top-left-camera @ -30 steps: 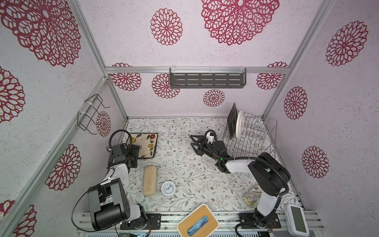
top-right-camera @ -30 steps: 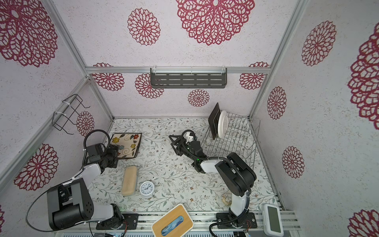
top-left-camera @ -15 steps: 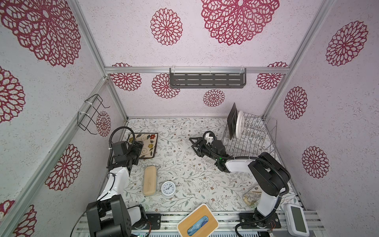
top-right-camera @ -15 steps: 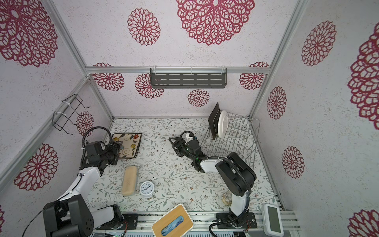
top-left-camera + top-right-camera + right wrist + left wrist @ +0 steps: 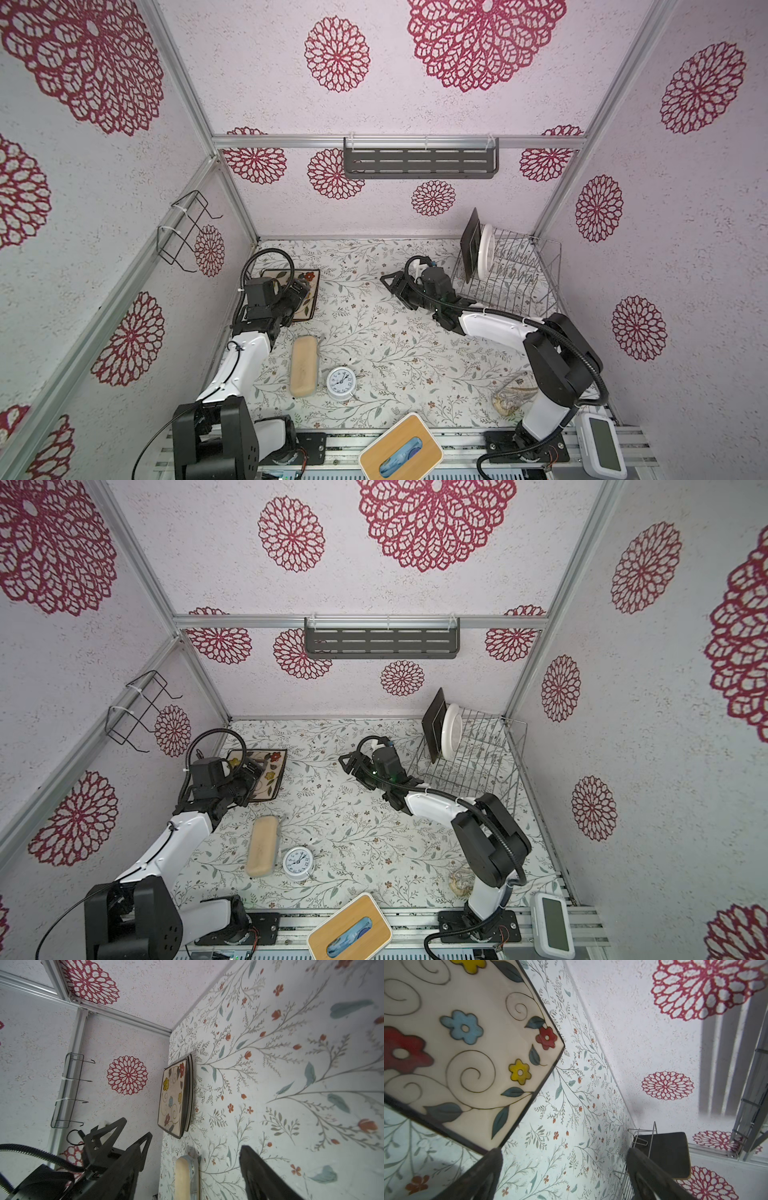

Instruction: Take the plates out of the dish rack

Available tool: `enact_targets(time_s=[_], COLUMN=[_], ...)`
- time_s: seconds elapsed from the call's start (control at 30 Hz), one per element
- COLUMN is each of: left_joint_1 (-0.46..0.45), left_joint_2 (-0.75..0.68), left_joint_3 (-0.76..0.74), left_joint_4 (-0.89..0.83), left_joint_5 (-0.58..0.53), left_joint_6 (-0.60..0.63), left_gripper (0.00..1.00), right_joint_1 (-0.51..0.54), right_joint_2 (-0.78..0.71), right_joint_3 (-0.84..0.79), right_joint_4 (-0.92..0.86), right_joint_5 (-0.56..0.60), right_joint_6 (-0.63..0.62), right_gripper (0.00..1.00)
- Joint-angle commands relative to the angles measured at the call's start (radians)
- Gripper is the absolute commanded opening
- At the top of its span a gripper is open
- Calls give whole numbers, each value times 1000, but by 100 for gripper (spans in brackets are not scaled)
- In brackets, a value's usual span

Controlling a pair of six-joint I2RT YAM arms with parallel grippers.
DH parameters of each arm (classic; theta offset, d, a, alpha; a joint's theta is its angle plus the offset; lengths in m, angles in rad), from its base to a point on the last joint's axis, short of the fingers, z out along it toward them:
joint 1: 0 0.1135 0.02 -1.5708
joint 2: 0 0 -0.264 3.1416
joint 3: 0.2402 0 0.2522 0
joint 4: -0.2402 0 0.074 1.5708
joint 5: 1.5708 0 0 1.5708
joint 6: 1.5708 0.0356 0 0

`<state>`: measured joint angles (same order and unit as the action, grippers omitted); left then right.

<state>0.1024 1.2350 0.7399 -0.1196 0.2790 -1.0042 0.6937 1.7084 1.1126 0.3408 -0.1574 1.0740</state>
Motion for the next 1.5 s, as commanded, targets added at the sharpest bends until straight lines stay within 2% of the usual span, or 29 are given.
enact_targets(time_s=[0.0, 0.1, 0.3, 0.43, 0.5, 0.57, 0.77, 1.03, 1.23, 1.47], left_joint_1=[-31, -53, -101, -106, -107, -109, -121, -155, -174, -179], left_joint_2=[21, 45, 55, 74, 78, 79, 89, 86, 99, 87], left_joint_3=[37, 61, 103, 122, 127, 130, 160, 157, 170, 147], left_joint_4=[23, 17, -2, -5, -9, -1, -35, 2, 3, 18], left_joint_5=[7, 17, -58, -87, -98, -96, -78, -76, -50, -39], left_joint_6=[34, 30, 60, 73, 85, 95, 117, 79, 62, 47], left_gripper=[97, 97, 97, 97, 97, 97, 97, 97, 97, 97], right_joint_1=[-16, -45, -102, -126, -138, -153, -181, -191, -195, -195], right_joint_2=[-59, -59, -86, -131, -156, -175, -197, -191, -144, -37], right_joint_3=[95, 144, 218, 238, 253, 277, 376, 430, 417, 445], right_joint_4=[-243, -336, -474, -524, -565, -624, -813, -865, -798, -741], right_joint_5=[119, 166, 247, 230, 262, 315, 569, 796, 853, 1022], right_joint_6=[-192, -255, -374, -454, -499, -542, -663, -733, -738, -722], right_gripper=[80, 80, 80, 80, 80, 81, 89, 87, 86, 83])
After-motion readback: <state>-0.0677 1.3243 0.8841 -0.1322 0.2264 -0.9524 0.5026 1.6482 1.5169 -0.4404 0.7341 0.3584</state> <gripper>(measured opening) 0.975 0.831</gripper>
